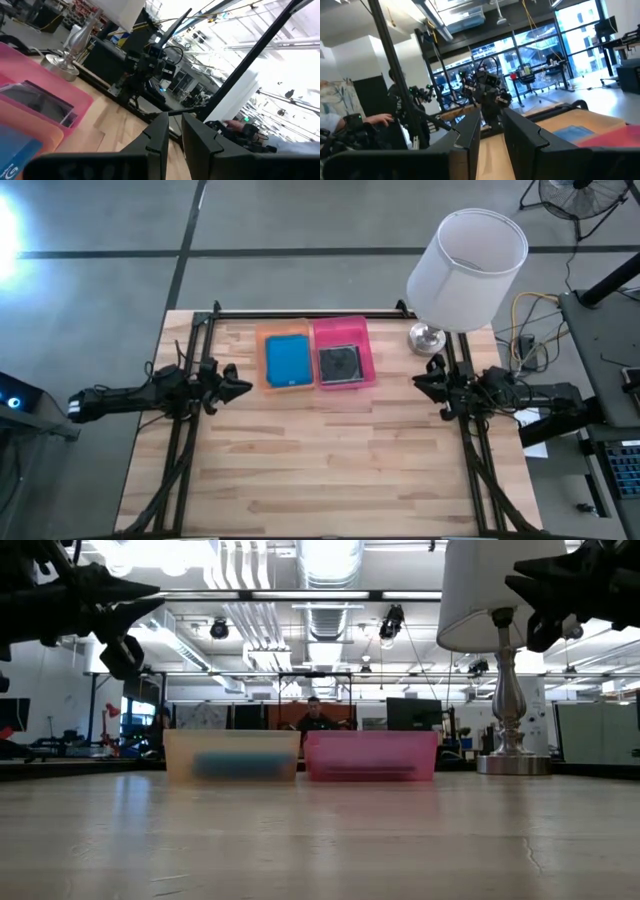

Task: Pick & place jewel cases by type
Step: Return to Home Position

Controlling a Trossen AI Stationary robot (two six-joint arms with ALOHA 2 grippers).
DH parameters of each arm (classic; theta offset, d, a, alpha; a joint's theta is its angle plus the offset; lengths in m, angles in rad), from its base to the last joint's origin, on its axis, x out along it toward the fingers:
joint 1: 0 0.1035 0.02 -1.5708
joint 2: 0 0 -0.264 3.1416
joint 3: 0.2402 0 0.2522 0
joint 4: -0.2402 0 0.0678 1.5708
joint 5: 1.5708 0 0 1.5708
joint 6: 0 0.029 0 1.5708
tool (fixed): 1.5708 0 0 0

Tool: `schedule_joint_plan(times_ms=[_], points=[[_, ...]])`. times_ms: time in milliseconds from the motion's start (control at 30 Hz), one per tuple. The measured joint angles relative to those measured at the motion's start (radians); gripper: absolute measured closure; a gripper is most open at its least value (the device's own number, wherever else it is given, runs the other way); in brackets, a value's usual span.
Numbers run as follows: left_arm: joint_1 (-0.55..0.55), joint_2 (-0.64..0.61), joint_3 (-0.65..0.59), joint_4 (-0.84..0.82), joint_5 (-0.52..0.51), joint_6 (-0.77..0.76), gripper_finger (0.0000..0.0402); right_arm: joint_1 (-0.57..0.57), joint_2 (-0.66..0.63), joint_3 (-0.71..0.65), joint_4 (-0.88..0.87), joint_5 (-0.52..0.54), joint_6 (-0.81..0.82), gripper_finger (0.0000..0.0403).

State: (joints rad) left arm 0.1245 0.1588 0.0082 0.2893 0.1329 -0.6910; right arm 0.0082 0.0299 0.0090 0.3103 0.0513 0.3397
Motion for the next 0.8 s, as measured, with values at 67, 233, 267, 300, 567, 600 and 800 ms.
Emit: schedule_joint_plan(times_ms=[67,233,267,300,567,600,800], points=[[-0.007,-0.023,0.0,-0.03,0.0,-0.002,0.0367,0.0,-0.001,0.0,0.0,0.0,0.0,0.0323],[0.0,-0.062,0.0,-0.03,0.0,-0.002,0.0367,0.0,-0.03,0.001,0.007,0.0,0.0,0.0329],[0.002,-0.067,-0.001,-0.032,0.0,-0.002,0.0367,0.0,-0.03,0.001,0.005,0.0,0.0,0.0331],[0.002,-0.071,-0.001,-0.033,-0.001,-0.002,0.0367,0.0,-0.03,0.0,0.002,0.002,0.0,0.0332],[0.002,-0.157,-0.002,-0.055,0.0,-0.002,0.0367,0.0,-0.03,0.0,-0.004,0.001,0.0,0.0331],[0.002,-0.158,-0.002,-0.046,0.0,-0.002,0.0367,0.0,-0.03,0.0,-0.005,0.002,0.0,0.0329],[0.0,-0.158,-0.002,-0.053,0.0,-0.002,0.0367,0.0,-0.03,0.0,-0.009,0.002,0.0,0.0322]])
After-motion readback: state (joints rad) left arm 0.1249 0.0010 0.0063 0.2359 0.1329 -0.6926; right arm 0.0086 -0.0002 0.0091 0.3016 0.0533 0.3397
